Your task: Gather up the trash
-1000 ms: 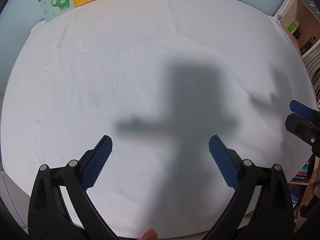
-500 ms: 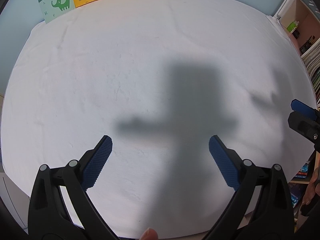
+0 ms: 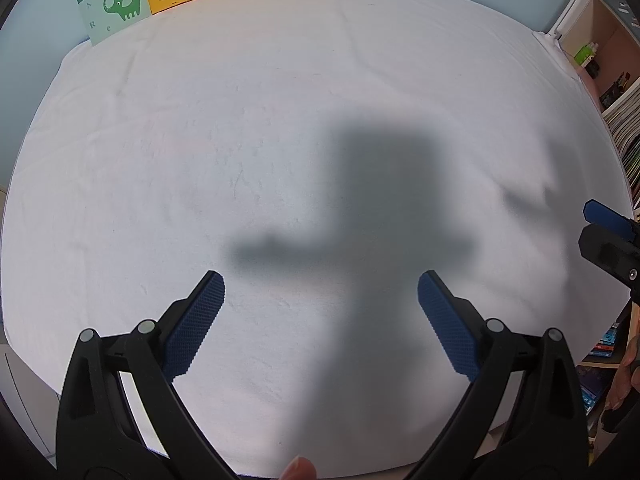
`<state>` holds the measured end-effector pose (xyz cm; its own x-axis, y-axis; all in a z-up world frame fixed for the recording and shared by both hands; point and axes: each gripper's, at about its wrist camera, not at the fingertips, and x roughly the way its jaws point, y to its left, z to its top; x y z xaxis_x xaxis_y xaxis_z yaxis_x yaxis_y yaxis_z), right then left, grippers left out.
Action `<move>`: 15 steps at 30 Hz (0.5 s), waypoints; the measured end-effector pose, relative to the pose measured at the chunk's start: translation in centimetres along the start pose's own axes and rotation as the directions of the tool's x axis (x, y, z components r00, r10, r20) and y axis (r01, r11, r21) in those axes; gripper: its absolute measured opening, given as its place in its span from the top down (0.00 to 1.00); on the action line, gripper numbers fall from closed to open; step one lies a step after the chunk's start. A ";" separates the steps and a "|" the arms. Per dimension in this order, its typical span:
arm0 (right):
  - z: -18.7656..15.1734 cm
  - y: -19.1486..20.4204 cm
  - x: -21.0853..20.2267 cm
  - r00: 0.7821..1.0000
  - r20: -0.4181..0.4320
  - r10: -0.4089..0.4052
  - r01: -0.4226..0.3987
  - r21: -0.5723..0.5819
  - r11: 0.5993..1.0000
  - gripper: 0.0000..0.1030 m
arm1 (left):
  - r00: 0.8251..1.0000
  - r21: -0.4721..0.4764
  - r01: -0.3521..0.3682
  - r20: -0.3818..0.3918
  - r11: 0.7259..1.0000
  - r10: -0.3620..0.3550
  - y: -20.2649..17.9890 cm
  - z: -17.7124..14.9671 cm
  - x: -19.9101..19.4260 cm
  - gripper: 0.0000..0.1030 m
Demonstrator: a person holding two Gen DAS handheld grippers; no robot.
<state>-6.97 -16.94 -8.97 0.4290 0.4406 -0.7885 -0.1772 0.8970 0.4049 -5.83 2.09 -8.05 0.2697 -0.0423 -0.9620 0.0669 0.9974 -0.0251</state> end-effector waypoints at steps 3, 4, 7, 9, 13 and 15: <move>0.0 -0.1 0.0 1.000 0.000 0.002 -0.002 0.000 1.000 0.13 | 1.000 0.000 0.000 0.001 1.000 0.000 0.1 0.1 0.1 0.08; 0.0 -0.1 0.0 1.000 0.000 -0.001 0.001 -0.001 1.000 0.13 | 1.000 0.001 0.000 0.002 1.000 0.000 0.1 0.1 0.1 0.08; 0.0 -0.2 0.0 1.000 0.000 0.001 -0.001 0.002 1.000 0.13 | 1.000 0.000 -0.001 0.002 1.000 0.001 0.2 0.2 0.1 0.08; 0.0 -0.2 0.0 1.000 -0.001 0.003 -0.003 0.002 1.000 0.13 | 1.000 -0.001 -0.001 0.001 1.000 0.001 0.3 0.2 0.1 0.08; 0.1 -0.2 0.1 1.000 -0.002 0.004 -0.004 0.001 1.000 0.13 | 1.000 -0.003 -0.004 0.000 1.000 0.004 0.3 0.2 0.2 0.08; 0.1 -0.2 0.1 1.000 -0.003 0.004 -0.004 0.002 1.000 0.13 | 1.000 -0.002 -0.005 0.000 1.000 0.005 0.3 0.2 0.2 0.08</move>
<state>-6.80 -17.07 -9.10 0.4259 0.4440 -0.7883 -0.1773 0.8954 0.4085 -5.55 2.36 -8.15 0.2700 -0.0375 -0.9621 0.0638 0.9977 -0.0210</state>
